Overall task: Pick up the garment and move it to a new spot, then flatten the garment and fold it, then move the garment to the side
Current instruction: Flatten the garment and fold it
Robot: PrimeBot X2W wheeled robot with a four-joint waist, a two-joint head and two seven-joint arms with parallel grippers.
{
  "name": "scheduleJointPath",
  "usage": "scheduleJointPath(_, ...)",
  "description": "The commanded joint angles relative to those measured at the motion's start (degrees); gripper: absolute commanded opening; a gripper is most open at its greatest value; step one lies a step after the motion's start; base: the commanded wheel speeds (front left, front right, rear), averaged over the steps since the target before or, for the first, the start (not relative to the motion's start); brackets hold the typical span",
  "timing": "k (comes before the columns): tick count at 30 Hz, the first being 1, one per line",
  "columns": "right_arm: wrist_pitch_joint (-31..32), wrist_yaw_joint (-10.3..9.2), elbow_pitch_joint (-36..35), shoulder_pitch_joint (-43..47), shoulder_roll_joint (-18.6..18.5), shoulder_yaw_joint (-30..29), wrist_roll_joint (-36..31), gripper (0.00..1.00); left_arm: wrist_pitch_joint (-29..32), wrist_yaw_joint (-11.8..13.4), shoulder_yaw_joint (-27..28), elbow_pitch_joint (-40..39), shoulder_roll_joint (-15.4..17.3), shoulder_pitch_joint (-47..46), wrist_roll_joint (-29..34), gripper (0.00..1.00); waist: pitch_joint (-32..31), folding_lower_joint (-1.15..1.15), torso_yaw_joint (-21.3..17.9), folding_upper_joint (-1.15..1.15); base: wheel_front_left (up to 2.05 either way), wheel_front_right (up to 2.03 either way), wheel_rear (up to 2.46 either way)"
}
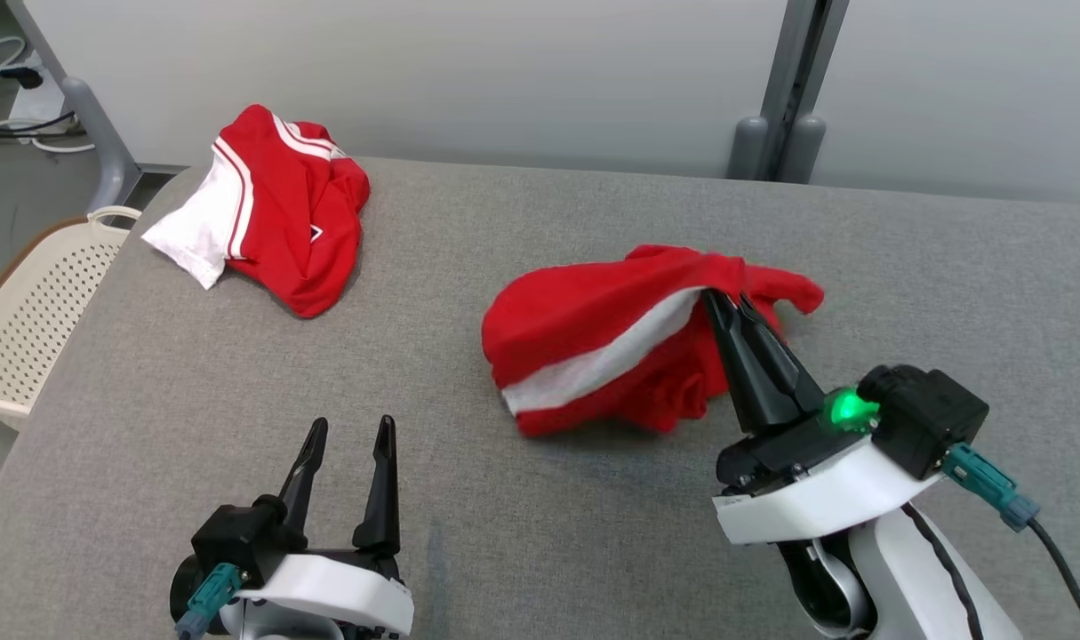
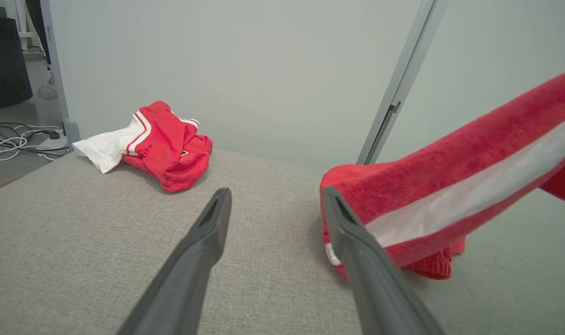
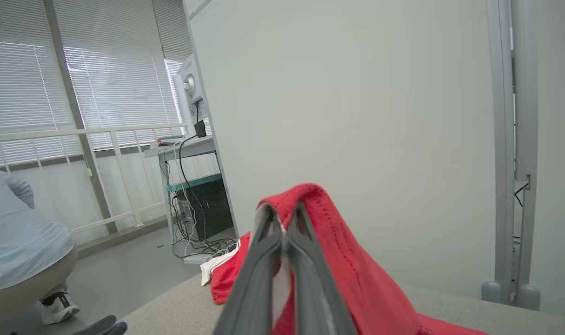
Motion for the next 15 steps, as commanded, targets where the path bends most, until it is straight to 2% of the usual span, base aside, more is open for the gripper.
scheduleJointPath(1,0.0,0.11,-1.0,-0.9,-0.4,0.3,0.4,0.0,-0.3,-0.1,0.2,0.1,0.2,0.4,-0.3,1.0,-0.4,0.0,-0.2,0.0,0.0,0.0,0.0)
scheduleJointPath(7,0.0,0.11,-3.5,-3.0,-0.4,2.2,2.6,0.0,-0.3,-0.3,0.1,0.3,0.2,0.8,-0.4,1.0,-1.9,0.0,-0.6,0.0,0.0,0.0,0.0)
scheduleJointPath(10,0.2,0.11,-0.4,-3.7,-0.4,-0.2,0.7,0.0,-0.3,-0.5,-0.2,0.2,0.2,1.1,-0.4,1.0,-2.3,0.0,-0.6,0.0,0.0,0.0,0.0)
scheduleJointPath(15,1.6,0.11,9.4,-4.2,-0.4,-5.3,-1.3,0.0,-0.3,-0.7,-0.8,0.2,0.2,1.1,-0.4,1.0,-1.7,0.0,-0.3,0.0,0.0,0.0,0.0)
